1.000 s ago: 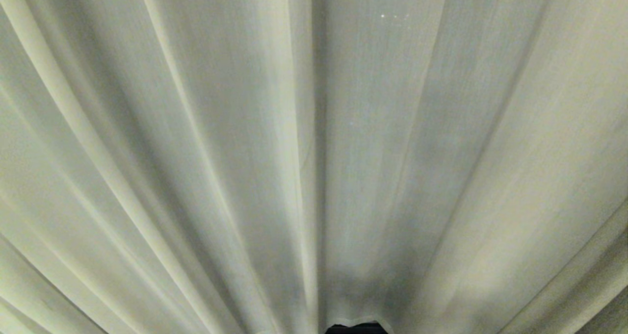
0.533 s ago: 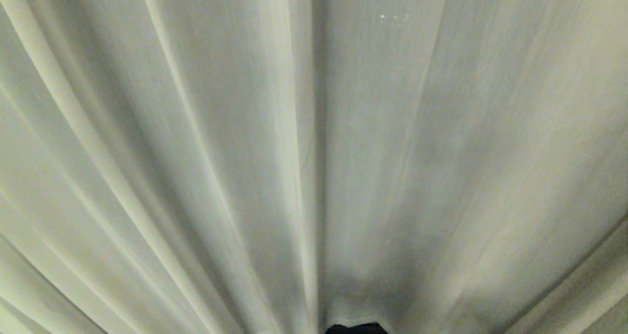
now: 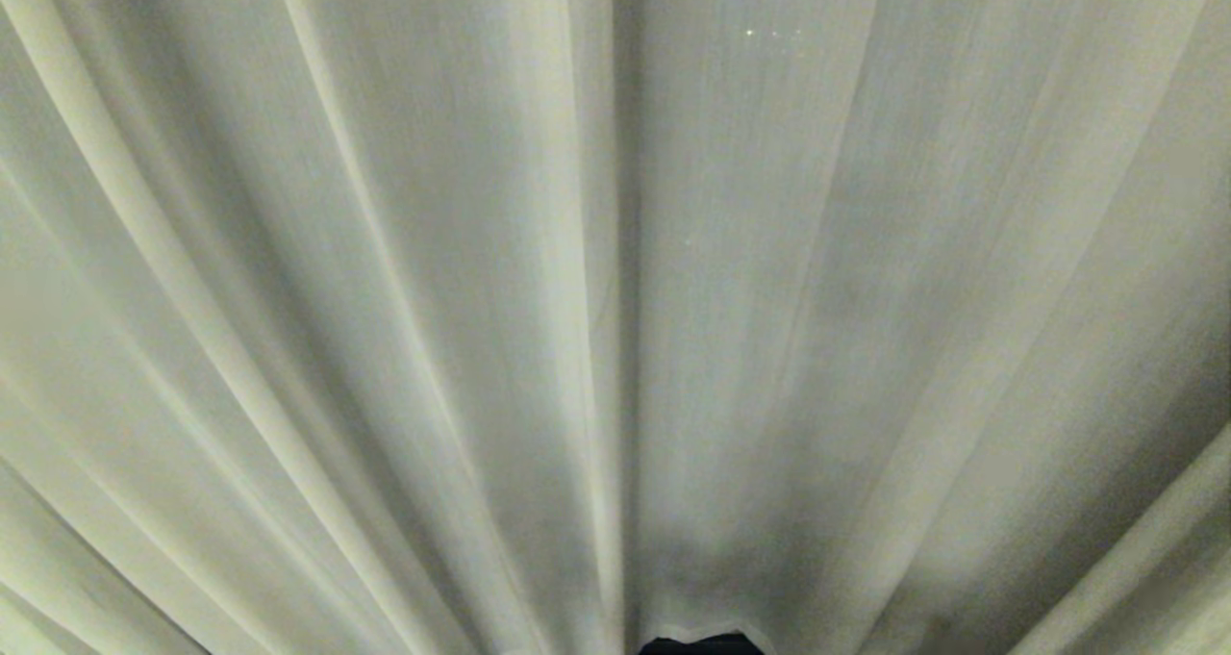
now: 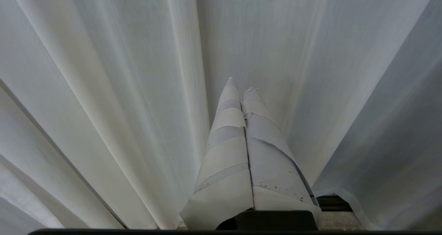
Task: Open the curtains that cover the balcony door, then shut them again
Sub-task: Close the outer curtains on both sides
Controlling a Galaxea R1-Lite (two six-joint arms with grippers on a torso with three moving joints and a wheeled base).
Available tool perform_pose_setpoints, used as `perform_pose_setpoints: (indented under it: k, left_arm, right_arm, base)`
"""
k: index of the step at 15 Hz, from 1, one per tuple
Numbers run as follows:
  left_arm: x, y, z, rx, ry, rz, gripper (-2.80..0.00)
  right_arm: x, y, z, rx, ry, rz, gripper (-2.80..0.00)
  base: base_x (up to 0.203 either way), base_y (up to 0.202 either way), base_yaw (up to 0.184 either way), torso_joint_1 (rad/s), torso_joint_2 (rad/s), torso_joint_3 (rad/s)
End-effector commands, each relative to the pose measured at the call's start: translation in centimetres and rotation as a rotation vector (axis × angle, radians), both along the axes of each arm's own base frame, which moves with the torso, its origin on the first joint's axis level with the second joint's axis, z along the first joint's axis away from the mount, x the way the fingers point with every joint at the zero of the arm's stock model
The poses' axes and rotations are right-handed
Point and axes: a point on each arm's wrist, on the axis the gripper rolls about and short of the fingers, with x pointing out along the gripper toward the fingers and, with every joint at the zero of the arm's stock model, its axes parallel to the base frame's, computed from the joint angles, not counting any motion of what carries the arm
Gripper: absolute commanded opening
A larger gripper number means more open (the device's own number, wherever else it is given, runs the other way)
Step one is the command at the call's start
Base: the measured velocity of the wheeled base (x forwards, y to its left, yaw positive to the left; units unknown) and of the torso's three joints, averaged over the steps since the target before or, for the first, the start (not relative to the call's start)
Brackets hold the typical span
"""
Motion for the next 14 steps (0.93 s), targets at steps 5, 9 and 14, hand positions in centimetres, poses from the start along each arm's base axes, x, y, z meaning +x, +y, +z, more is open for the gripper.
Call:
perform_pose_setpoints:
  k: [5,9,14]
  left_arm:
    - [0.0,0.0,0.0,0.000,0.000,0.000,-2.80]
    - [0.0,0.0,0.0,0.000,0.000,0.000,-2.80]
    - [0.0,0.0,0.0,0.000,0.000,0.000,-2.80]
  right_arm:
    - [0.5,2.6,1.9,-0.045,-0.065,0.191,-2.80]
    - [2.4,4.1,2.4,-0.159,-0.051,0.298,-2.80]
    - [4.4,6.7,2.7,-0.281,-0.047,0.430,-2.80]
  base:
    - [0.000,0.000,0.000,0.000,0.00,0.000]
    - [0.000,0.000,0.000,0.000,0.00,0.000]
    - [0.000,0.000,0.000,0.000,0.00,0.000]
